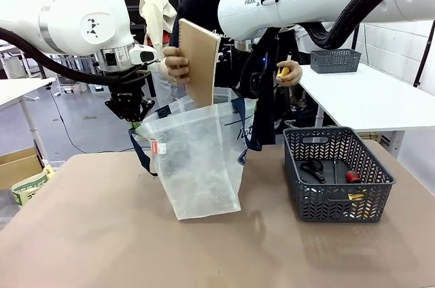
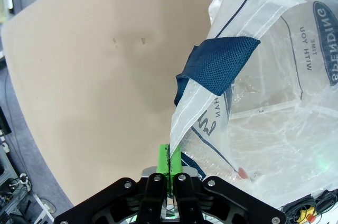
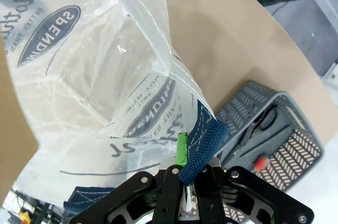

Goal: Transfer purchased items from the store into the shopping bag.
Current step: Move the Reusable shopping bag to the right side of the table.

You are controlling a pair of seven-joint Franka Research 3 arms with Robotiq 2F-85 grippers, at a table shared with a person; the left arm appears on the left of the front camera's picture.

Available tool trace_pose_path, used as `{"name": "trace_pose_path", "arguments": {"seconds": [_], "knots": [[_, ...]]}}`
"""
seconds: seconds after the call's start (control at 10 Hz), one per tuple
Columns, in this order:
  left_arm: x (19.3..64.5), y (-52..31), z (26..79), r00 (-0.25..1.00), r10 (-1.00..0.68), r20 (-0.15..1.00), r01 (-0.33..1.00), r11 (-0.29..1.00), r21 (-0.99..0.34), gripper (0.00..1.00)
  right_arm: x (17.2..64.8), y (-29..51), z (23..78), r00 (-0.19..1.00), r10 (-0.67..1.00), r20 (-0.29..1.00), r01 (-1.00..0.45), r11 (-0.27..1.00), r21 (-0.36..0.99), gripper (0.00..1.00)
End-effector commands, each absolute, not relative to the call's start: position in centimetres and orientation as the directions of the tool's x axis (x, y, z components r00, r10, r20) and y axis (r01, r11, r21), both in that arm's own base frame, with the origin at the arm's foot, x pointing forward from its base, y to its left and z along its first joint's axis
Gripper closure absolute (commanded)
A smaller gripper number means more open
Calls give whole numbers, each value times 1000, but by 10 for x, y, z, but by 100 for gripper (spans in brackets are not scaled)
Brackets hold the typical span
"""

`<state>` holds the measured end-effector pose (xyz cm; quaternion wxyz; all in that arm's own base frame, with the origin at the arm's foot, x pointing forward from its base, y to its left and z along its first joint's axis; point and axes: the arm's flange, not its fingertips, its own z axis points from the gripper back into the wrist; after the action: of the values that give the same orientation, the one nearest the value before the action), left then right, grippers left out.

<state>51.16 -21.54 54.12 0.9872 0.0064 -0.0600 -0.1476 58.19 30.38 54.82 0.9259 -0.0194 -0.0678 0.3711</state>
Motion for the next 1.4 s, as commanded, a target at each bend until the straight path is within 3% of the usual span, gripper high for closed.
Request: {"name": "trace_pose_path", "arguments": {"seconds": [0.0,1.3], "knots": [[510,-210,545,949,-296,111,294,955,37,100,582,301,549,728,678,101,-673,735,-85,100],[510,-210,545,949,-296,111,294,955,37,100,582,301,549,728,678,101,-673,735,-85,100]]}}
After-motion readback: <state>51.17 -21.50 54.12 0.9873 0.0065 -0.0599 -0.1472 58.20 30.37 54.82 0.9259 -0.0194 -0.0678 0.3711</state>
